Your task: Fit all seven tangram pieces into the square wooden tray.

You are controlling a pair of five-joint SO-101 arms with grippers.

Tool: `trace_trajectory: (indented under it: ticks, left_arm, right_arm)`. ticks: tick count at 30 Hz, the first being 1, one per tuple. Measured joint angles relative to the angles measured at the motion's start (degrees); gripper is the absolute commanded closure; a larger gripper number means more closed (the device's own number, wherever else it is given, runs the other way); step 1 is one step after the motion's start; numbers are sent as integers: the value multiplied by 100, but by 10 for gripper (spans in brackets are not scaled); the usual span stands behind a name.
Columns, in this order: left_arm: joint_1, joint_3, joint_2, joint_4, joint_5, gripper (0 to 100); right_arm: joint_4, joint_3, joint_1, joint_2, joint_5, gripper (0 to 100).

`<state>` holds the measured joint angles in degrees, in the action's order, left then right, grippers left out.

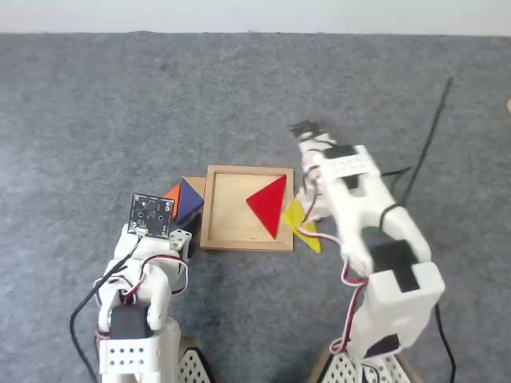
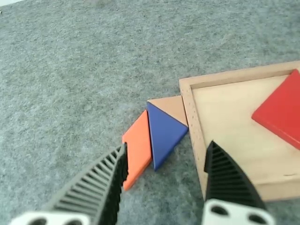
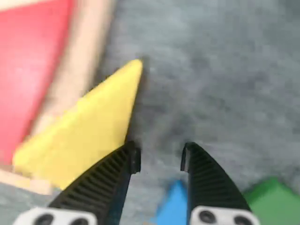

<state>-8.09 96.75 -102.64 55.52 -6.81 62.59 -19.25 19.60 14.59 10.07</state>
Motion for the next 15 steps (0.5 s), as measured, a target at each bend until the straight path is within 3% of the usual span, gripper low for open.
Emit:
trace_trajectory:
  ticks: [7,15]
  left_arm:
    - [0,0,0,0,0,749]
    - [0,0,0,0,0,749]
  right_arm:
    - [0,-9,791,-273,-202,854]
    - [0,-9,1099,-888,-334,854]
